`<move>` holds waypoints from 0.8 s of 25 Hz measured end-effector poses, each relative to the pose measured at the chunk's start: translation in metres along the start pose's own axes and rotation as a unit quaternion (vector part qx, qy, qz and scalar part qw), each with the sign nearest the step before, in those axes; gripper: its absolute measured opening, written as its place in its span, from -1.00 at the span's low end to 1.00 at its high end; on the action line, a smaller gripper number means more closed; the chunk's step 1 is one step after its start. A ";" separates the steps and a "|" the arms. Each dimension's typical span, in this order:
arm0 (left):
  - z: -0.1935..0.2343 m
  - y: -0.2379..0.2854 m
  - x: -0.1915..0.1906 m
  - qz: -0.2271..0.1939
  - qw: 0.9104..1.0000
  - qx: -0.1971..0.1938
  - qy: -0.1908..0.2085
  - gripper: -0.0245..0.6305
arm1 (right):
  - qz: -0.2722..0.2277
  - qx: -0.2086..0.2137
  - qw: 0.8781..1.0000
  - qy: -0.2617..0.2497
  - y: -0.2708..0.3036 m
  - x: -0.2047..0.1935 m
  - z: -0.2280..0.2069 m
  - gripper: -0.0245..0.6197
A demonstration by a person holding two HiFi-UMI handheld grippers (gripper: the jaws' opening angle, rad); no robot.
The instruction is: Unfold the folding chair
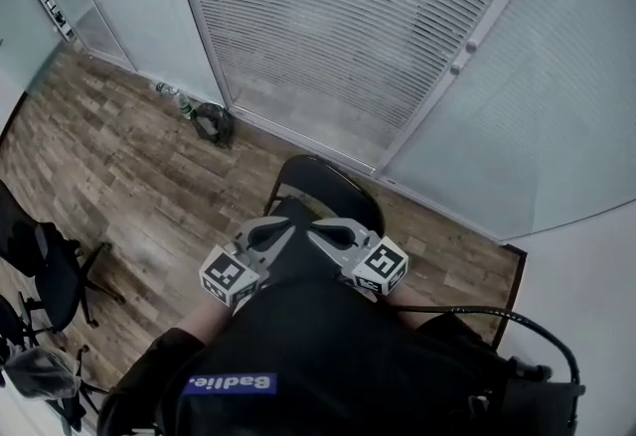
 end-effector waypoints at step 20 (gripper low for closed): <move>-0.031 -0.019 -0.021 0.017 1.000 0.003 -0.005 -0.91 | -0.002 -0.004 1.000 0.000 -0.002 -0.022 0.021 -0.92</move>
Point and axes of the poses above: the fingertips, and each gripper's own axes: y forward along the fingers, z to its left, x out of its top, the point moved 7 cm from there along -y, backward along the fingers, and after that the axes turned 13 degrees about y, right-handed, at the moved point
